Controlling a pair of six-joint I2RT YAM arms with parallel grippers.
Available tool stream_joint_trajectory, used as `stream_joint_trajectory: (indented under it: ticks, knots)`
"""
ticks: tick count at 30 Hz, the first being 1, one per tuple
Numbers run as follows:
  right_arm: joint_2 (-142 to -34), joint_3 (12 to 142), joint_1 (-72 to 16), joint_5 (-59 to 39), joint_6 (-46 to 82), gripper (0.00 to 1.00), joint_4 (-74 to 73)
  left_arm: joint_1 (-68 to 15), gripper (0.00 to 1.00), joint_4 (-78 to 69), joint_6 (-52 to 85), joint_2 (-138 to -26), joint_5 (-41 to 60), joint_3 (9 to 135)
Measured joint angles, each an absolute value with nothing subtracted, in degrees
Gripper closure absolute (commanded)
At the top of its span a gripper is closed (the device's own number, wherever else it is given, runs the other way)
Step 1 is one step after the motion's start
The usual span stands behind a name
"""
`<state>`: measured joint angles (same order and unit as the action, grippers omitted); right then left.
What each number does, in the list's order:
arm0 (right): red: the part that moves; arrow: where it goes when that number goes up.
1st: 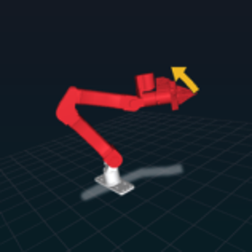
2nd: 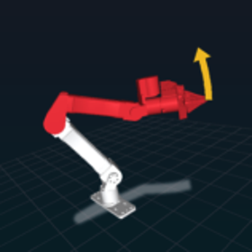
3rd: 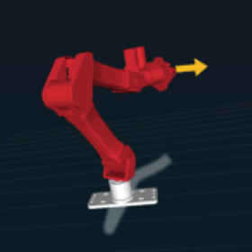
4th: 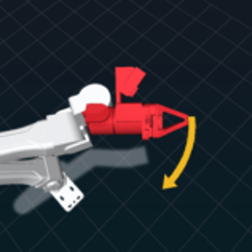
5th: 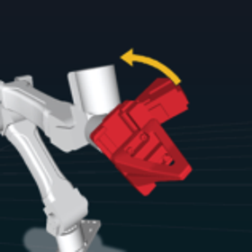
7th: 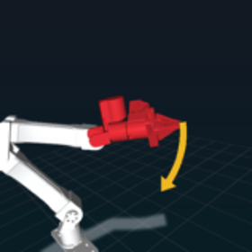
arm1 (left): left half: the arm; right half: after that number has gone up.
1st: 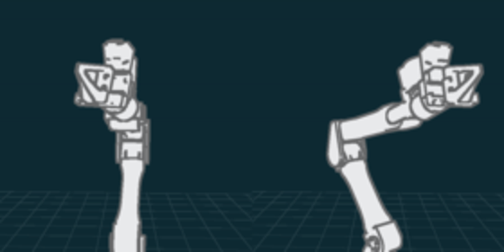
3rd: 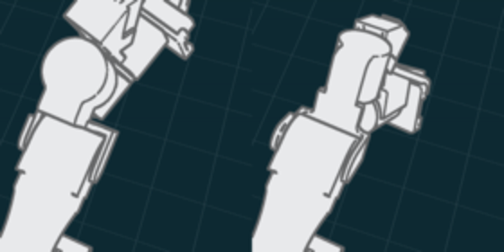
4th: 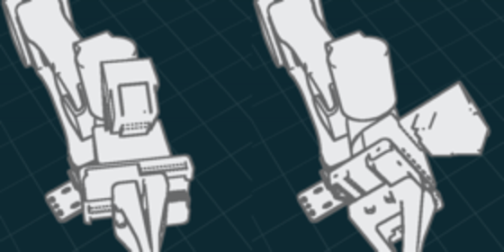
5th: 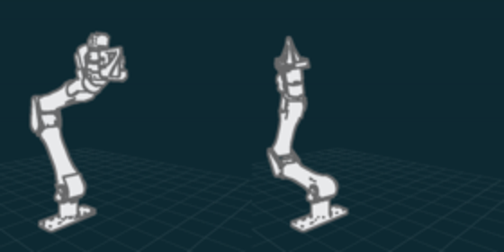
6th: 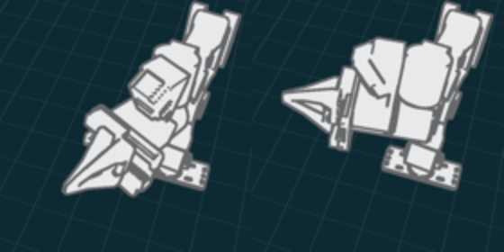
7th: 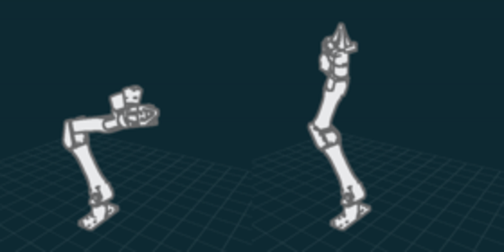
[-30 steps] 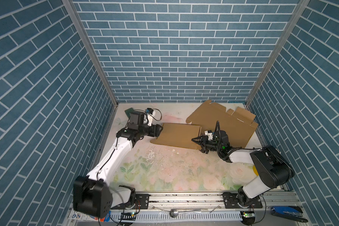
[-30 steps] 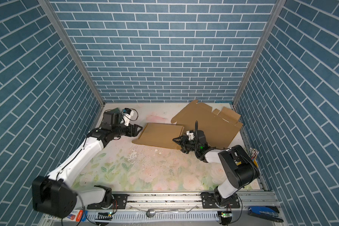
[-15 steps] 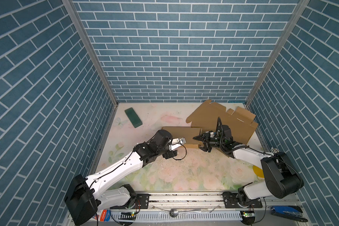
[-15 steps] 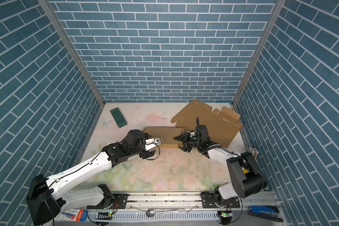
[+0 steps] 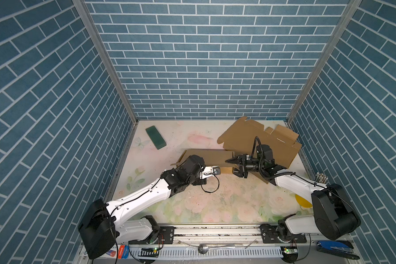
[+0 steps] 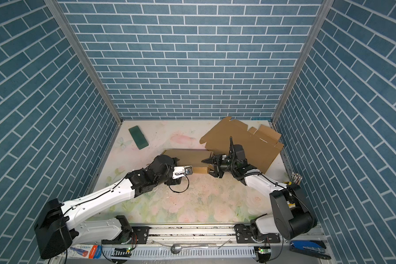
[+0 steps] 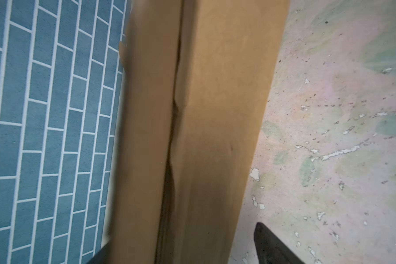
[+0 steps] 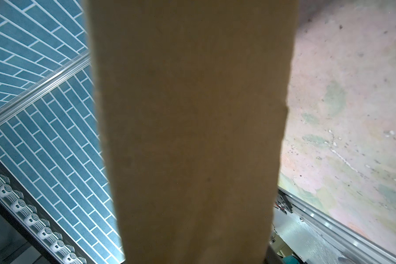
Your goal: Fold the paper box
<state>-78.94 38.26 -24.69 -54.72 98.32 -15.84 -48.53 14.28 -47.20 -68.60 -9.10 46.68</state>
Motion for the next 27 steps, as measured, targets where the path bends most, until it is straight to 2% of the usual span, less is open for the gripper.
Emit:
stream_joint_trajectory:
  ticks: [5, 13, 21, 27]
  knots:
    - [-78.78, 39.83, -24.69, -56.47, 99.92, 0.56, -14.5, -50.33, 0.24, 10.22, -51.62, -67.02, -13.02, 43.72]
    - [-76.82, 40.56, -24.58, -57.39, 100.57, 0.49, -12.1, -51.7, 0.44, 4.86, -57.52, -64.99, -17.82, 42.17]
    - [-74.32, 40.56, -24.47, -58.57, 101.32, 0.31, -12.16, -51.88, 0.56, 4.43, -59.27, -64.29, -18.24, 41.82]
    - [-72.51, 40.56, -22.57, -59.46, 99.92, 0.26, -10.92, -51.88, 0.59, 8.64, -55.83, -64.47, -18.22, 43.27]
